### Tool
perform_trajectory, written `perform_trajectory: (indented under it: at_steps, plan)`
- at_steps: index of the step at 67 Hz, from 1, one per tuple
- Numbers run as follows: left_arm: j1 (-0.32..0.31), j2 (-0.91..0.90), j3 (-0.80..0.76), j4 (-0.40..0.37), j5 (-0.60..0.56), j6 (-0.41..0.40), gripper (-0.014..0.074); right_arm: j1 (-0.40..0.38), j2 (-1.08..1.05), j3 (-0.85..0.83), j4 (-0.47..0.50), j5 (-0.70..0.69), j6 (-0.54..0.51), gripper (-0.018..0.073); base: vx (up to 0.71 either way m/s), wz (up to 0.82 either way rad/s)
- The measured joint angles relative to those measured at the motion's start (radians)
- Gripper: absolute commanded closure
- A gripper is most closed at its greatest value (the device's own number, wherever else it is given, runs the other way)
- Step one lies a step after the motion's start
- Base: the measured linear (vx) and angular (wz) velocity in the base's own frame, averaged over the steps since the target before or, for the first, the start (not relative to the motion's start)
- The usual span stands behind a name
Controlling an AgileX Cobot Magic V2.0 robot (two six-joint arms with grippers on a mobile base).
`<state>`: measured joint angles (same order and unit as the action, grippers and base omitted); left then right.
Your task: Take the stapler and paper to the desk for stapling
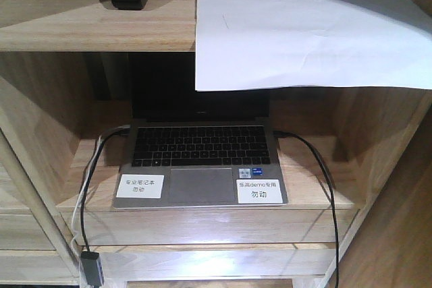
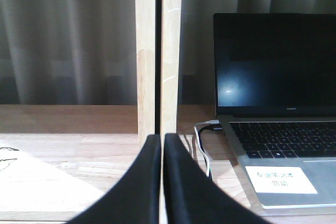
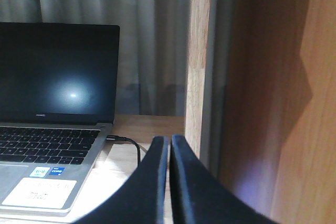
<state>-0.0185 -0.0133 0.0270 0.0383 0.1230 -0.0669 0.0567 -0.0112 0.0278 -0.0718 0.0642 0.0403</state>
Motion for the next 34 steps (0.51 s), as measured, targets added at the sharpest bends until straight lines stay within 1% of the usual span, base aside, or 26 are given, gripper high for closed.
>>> perform_trajectory:
  at_steps: [34]
  plan:
    - [0.0, 0.0, 0.0, 0.0, 0.0, 0.0, 0.0603, 0.0, 0.0, 0.0, 0.0, 0.0, 0.0, 0.0568, 0.0, 0.0]
